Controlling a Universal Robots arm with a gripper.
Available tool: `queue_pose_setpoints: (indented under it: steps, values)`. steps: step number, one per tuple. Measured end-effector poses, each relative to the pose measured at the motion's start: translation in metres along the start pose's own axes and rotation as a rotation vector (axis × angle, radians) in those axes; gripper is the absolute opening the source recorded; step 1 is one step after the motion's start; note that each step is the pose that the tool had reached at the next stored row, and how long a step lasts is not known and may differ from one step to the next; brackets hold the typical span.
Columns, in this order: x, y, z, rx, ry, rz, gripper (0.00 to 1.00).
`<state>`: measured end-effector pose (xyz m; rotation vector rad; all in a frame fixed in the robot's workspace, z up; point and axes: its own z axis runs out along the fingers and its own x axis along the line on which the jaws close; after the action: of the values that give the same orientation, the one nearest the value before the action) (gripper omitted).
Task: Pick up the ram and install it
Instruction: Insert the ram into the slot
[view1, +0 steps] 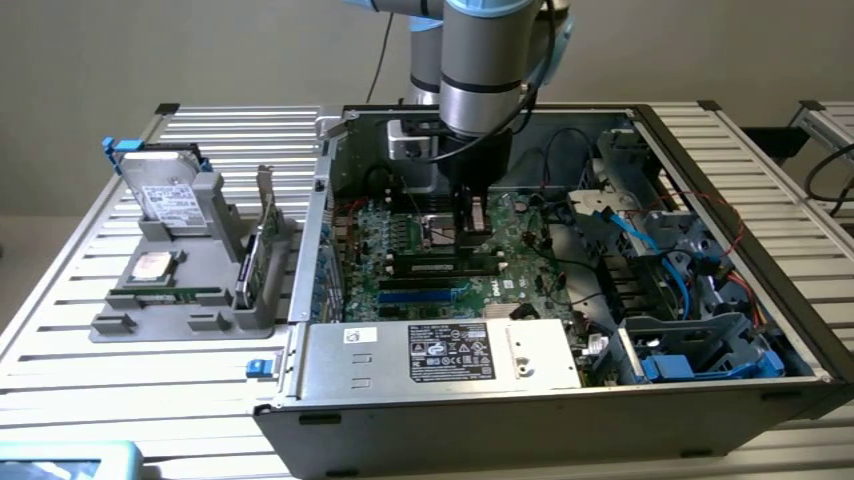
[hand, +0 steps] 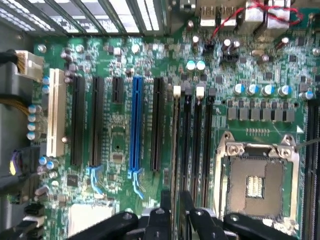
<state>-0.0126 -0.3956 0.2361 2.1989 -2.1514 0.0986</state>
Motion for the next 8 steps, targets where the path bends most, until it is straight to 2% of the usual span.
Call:
queue_pose_setpoints:
  steps: [3, 8]
  values:
    - [0.001, -0.0019, -0.0094, -0.0034, 0.0001, 0.0, 0.22]
    - [0.002, -0.0098, -0.0145, -0.0082, -0.0005, -0.001, 0.22]
